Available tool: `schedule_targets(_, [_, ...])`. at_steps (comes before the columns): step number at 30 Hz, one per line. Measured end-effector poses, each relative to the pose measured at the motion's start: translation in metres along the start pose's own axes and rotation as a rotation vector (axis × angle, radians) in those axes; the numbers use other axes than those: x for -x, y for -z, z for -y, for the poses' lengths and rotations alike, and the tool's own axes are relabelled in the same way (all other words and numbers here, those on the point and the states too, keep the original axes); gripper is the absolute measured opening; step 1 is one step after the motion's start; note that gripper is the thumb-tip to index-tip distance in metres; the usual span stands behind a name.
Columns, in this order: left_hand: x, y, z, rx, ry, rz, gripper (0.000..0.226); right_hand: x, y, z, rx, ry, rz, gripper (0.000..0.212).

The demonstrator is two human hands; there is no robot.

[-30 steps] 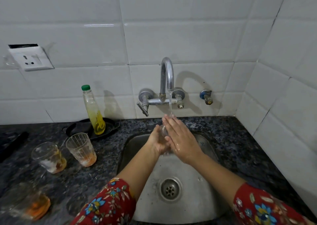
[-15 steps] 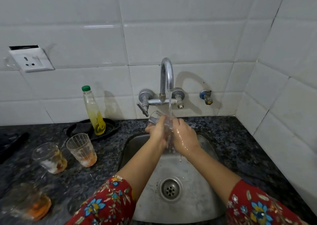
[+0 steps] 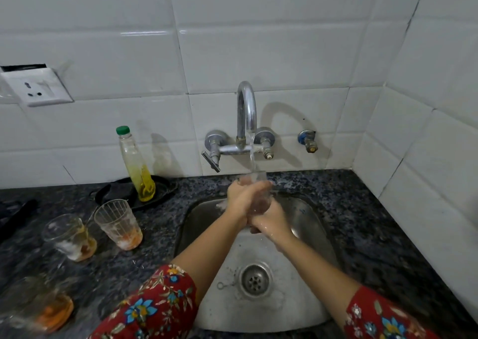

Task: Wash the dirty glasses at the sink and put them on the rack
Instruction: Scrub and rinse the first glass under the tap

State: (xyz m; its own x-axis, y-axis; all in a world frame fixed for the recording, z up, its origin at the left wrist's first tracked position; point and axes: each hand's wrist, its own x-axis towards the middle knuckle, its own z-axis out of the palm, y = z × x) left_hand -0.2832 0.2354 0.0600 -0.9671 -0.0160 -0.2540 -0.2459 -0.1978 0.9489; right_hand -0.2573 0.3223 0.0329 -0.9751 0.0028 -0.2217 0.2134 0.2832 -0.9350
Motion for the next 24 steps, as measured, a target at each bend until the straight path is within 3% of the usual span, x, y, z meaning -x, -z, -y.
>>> schedule_targets(3, [-0.005, 0.018, -0.013, 0.009, 0.055, 0.282, 0.028, 0.003, 0.023, 0.001, -0.417, -0.119, 0.426, 0.022])
schedule_targets(4, [-0.006, 0.024, -0.012, 0.044, 0.072, 0.371, 0.03, 0.005, 0.03, 0.001, -0.444, -0.12, 0.52, 0.021])
schedule_targets(5, [-0.008, 0.025, -0.008, 0.035, 0.06, 0.38, 0.033, 0.005, 0.031, 0.001, -0.4, -0.076, 0.519, 0.022])
schedule_targets(7, [-0.007, 0.018, 0.001, -0.089, -0.047, 0.225, 0.037, 0.004, 0.021, 0.001, -0.2, 0.064, 0.285, 0.03])
schedule_targets(9, [-0.007, 0.014, 0.004, -0.2, -0.124, 0.206, 0.037, 0.002, 0.013, -0.001, -0.238, 0.077, 0.193, 0.027])
schedule_targets(11, [-0.005, 0.02, -0.003, -0.259, -0.076, 0.353, 0.034, 0.0, 0.016, -0.004, -0.404, -0.031, 0.396, 0.022])
schedule_targets(13, [-0.003, 0.034, -0.01, -0.263, 0.05, 0.408, 0.044, -0.001, 0.025, -0.01, -0.491, -0.144, 0.601, 0.039])
schedule_targets(16, [-0.001, 0.048, -0.006, -0.075, 0.205, 0.44, 0.06, -0.005, 0.03, -0.023, -0.527, -0.168, 0.747, 0.063])
schedule_targets(19, [-0.001, 0.048, -0.005, -0.124, 0.175, 0.189, 0.045, -0.002, 0.03, -0.026, -0.49, -0.138, 0.692, 0.06])
schedule_targets(22, [-0.009, 0.05, -0.009, -0.134, -0.023, -0.233, 0.025, -0.005, 0.021, -0.019, -0.302, 0.027, 0.343, 0.058])
schedule_targets(24, [-0.016, 0.053, -0.018, -0.141, -0.136, -0.351, 0.04, -0.006, 0.012, -0.011, -0.26, 0.068, 0.226, 0.066])
